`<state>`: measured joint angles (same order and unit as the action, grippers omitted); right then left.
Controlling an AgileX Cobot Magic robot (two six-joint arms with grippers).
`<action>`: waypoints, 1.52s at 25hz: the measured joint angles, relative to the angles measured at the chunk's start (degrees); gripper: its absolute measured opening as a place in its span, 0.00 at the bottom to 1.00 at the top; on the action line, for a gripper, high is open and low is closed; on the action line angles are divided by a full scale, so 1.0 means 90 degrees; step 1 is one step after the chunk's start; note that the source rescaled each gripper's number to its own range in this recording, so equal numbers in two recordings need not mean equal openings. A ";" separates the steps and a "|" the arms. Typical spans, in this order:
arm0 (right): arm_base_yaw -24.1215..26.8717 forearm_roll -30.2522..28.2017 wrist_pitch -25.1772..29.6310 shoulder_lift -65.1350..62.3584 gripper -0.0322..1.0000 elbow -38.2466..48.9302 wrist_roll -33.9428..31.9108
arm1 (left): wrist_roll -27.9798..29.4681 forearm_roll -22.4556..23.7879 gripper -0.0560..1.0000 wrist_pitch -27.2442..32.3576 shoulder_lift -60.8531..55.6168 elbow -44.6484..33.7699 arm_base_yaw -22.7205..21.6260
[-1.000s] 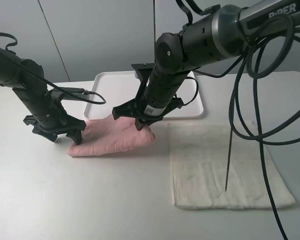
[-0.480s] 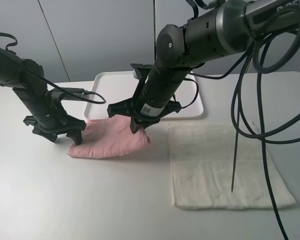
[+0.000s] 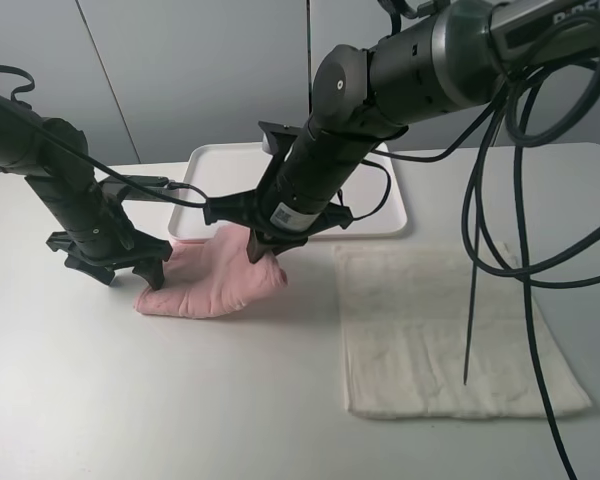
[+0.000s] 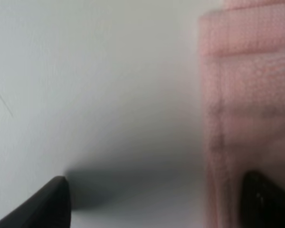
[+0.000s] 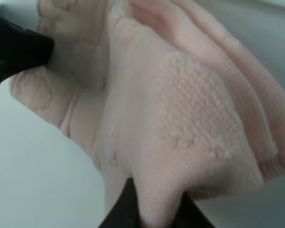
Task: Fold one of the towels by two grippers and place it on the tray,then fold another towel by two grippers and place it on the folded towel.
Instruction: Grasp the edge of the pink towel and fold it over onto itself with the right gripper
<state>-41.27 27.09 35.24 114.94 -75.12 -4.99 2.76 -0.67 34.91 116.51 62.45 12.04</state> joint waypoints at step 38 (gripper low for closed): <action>0.0000 0.5839 -0.0890 0.1134 0.09 0.0000 0.3877 | -0.0050 -0.0268 0.93 0.0031 0.0015 0.0000 -0.0010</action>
<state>-41.27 79.64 27.23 125.14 -75.12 29.91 2.31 -3.08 35.19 116.64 62.45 11.96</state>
